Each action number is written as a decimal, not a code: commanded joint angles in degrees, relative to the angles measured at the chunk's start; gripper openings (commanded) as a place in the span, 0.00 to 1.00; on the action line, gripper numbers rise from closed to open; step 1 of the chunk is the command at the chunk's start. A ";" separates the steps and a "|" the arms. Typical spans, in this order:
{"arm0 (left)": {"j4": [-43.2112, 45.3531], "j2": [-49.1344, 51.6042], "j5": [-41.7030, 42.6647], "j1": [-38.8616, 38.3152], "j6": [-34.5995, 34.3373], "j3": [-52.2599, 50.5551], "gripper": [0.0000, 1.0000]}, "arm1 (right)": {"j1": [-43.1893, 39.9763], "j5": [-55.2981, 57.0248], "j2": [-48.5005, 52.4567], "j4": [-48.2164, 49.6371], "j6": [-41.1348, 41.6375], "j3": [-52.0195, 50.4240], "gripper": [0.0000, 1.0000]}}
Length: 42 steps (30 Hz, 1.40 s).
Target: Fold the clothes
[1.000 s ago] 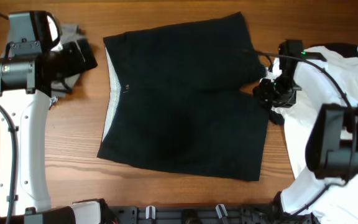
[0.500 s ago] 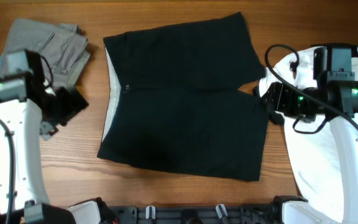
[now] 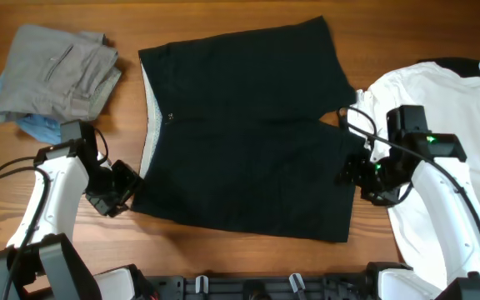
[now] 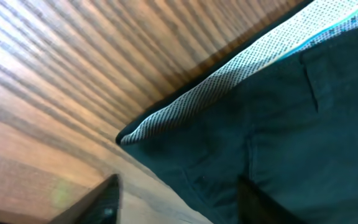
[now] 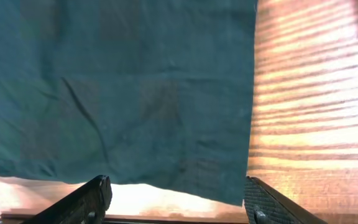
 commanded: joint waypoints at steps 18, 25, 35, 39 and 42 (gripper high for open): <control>9.14 6.91 1.11 0.28 -4.96 -7.69 0.04 | 0.20 -2.80 0.31 4.07 18.10 -13.66 0.44; 9.20 6.91 1.11 0.28 -4.94 -7.69 0.04 | 0.20 -1.90 0.31 8.24 19.47 -21.07 0.46; 9.44 6.91 1.11 0.28 -4.94 -7.69 0.05 | 0.20 0.87 0.31 9.09 23.26 -23.39 0.55; 9.84 6.91 1.09 0.28 -4.50 -7.69 0.04 | 0.20 -1.36 0.31 12.94 22.53 -25.49 0.27; 9.77 6.80 1.16 0.28 -3.98 -7.52 0.04 | 0.20 -2.58 0.28 12.24 19.47 -24.28 0.10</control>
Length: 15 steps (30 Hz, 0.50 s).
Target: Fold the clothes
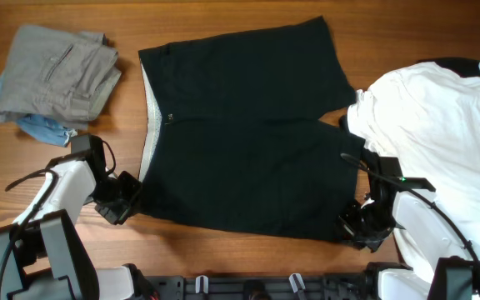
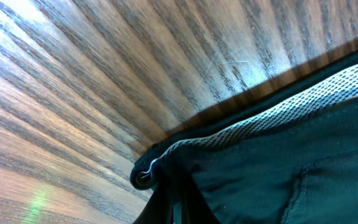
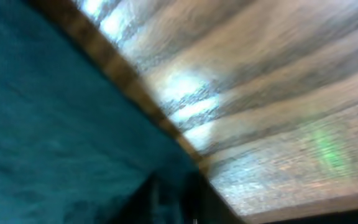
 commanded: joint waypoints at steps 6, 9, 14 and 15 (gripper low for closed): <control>-6.10 -3.89 0.90 -0.04 2.97 5.20 0.04 | 0.20 -0.68 -3.19 -11.28 -6.01 14.86 0.04; -12.13 -10.14 0.20 -0.04 3.34 10.54 0.04 | 0.20 2.86 -6.45 -18.21 -7.13 26.05 0.04; -20.57 -21.62 -4.07 -0.04 3.32 19.98 0.04 | 0.20 9.46 -9.01 -28.22 -7.17 45.03 0.04; -21.99 -23.39 -5.40 -0.04 3.30 21.57 0.04 | 0.20 10.73 -9.05 -30.47 -7.19 48.68 0.04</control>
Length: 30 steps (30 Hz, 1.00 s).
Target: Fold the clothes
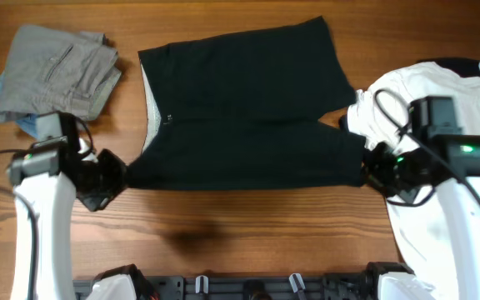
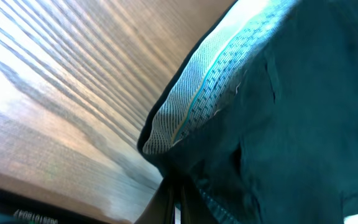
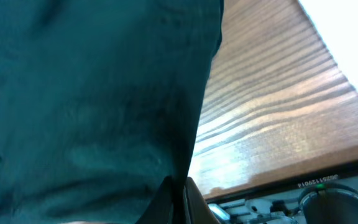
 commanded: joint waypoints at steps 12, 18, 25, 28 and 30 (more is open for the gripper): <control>-6.47 -18.34 -11.19 -0.11 0.90 12.48 0.04 | 0.11 7.08 0.48 -1.09 -0.44 26.16 0.04; -6.58 -13.05 -3.65 -5.84 2.62 12.04 0.04 | 0.11 4.55 6.03 -2.97 -2.58 26.16 0.04; 15.39 2.27 -4.15 -22.80 2.69 2.62 0.04 | 0.11 4.59 6.75 -3.08 -3.10 26.12 0.04; 24.83 12.59 -6.45 -24.74 2.67 0.87 0.04 | 0.11 4.57 6.75 -4.42 -3.82 26.12 0.04; 31.89 20.90 -6.71 -24.50 2.62 0.90 0.04 | 0.11 4.57 6.75 -5.57 -4.09 26.12 0.04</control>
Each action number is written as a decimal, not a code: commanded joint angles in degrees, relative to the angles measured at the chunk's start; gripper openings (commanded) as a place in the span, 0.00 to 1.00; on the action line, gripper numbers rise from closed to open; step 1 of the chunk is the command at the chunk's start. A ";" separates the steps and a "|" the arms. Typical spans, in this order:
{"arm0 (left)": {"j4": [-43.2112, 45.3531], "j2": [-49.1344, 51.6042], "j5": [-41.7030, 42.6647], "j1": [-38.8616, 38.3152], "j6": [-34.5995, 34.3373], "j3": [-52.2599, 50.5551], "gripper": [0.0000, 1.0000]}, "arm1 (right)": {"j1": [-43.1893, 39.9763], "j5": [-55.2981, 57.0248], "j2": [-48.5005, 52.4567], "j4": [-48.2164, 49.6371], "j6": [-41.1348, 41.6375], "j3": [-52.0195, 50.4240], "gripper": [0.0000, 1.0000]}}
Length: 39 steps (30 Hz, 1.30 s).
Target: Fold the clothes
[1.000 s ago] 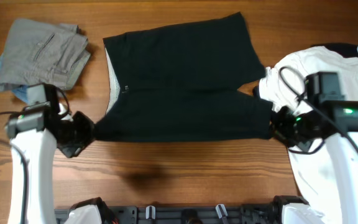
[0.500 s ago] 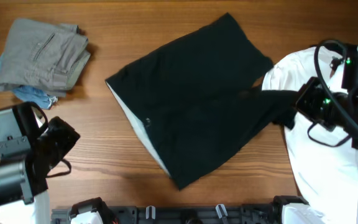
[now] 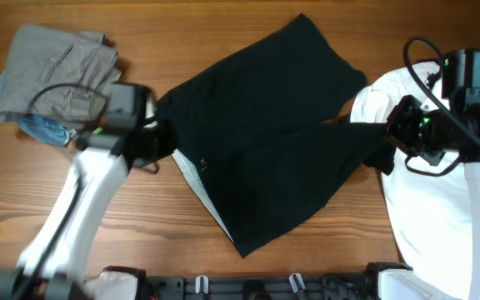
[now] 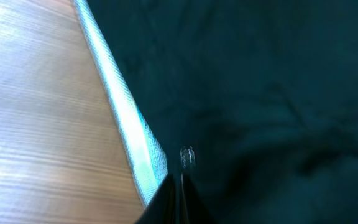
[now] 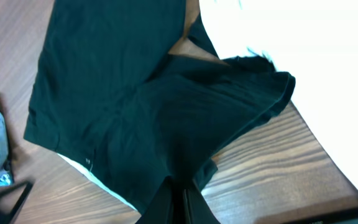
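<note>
The black shorts [image 3: 265,142] hang lifted over the table's middle, stretched between both grippers, with their pale mesh waistband lining [image 3: 207,196] sagging toward the front. My left gripper [image 3: 152,133] is shut on the waistband corner at the left; its wrist view shows the lining [image 4: 126,130] and a metal button [image 4: 187,157]. My right gripper [image 3: 390,137] is shut on the leg hem at the right, and the bunched hem [image 5: 253,93] shows in its wrist view.
A folded grey pair of trousers [image 3: 52,71] lies at the back left on something light blue [image 3: 40,127]. A white T-shirt [image 3: 440,167] is spread at the right, under my right arm. Bare wood runs along the front edge [image 3: 140,242].
Both grippers have moved toward the back of the table with the shorts' near edge. The shorts now hang skewed, with a corner drooping toward the front. The left gripper sits near the grey trousers.
The shorts lay flat, with both grippers open at their near corners. Then each gripper was down at its corner, jaws close around the fabric. Then the near edge was held raised, the shorts folded roughly in half. Now they hang stretched and skewed between raised grippers.
</note>
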 commanded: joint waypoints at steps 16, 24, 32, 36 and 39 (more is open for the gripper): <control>36.11 34.95 -5.31 5.38 0.33 8.81 0.04 | 1.44 -4.79 -0.04 -7.67 0.57 0.68 0.04; -2.78 33.97 2.75 8.33 12.44 42.51 0.10 | 6.67 1.79 0.02 -4.92 5.11 0.68 0.04; -37.46 22.21 5.53 8.17 12.76 50.03 0.14 | 6.69 3.48 0.02 -4.07 4.81 0.68 0.04; -46.25 11.63 5.62 4.13 10.16 45.55 0.24 | 6.69 3.50 0.00 -4.11 4.31 0.68 0.04; -43.54 4.44 5.42 -1.53 3.02 33.97 0.30 | 6.69 3.48 0.00 -4.00 3.67 0.68 0.04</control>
